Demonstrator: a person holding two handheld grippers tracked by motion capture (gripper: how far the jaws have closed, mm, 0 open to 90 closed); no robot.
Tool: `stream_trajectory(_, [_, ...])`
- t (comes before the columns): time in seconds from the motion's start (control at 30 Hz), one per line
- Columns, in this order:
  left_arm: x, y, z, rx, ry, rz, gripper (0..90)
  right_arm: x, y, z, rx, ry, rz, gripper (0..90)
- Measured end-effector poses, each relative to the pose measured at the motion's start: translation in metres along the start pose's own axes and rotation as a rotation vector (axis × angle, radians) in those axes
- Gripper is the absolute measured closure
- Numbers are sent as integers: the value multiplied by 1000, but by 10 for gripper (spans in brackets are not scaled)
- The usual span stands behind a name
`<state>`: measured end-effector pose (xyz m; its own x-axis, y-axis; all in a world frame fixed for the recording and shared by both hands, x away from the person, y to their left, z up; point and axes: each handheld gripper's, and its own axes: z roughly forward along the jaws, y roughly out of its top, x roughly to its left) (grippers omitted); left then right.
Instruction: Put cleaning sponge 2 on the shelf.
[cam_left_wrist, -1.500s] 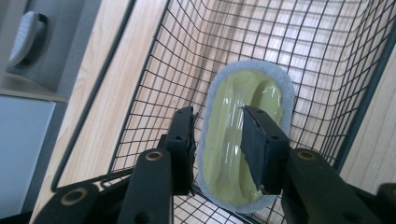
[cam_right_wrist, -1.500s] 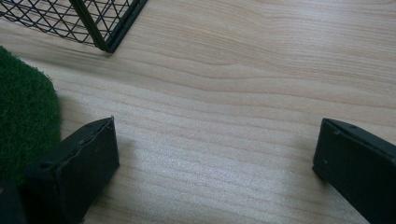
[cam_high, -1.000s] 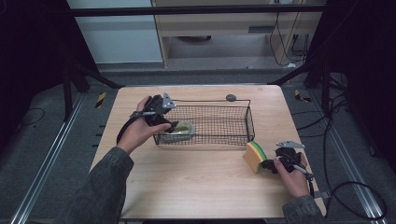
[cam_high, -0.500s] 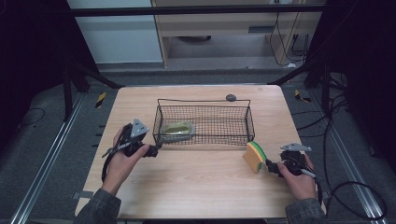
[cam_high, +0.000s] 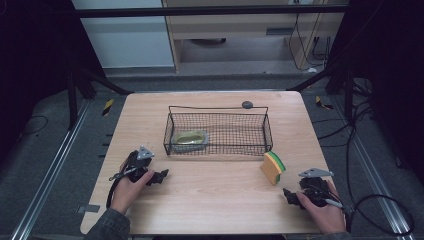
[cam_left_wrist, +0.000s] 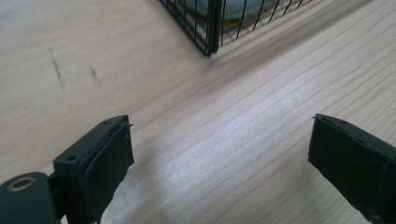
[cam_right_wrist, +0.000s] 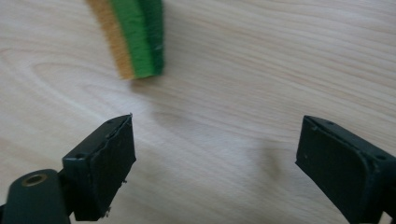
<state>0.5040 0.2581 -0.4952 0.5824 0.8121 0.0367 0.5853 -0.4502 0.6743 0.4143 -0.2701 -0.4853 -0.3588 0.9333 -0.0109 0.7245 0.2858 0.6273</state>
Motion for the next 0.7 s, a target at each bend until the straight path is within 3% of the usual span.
stream_trajectory(0.1, [0,-1,5,25,-23,-1,51,5,3,1,2,29,-23,116])
stream_trajectory(0.23, [-1,-2,6,26,-20,-1,40,15,14,-1,6,41,-57,137])
stream_trajectory(0.43, [0,-6,8,-13,-23,2,0,22,30,-14,40,37,-74,152])
stream_trajectory(0.53, [1,-9,9,-38,-27,1,0,25,45,-28,94,11,-89,154])
stream_trajectory(0.6, [1,-10,9,-42,-27,8,0,26,49,-31,100,7,-90,154])
stream_trajectory(0.7, [1,-10,9,-45,-30,8,0,30,62,-39,111,22,-116,164])
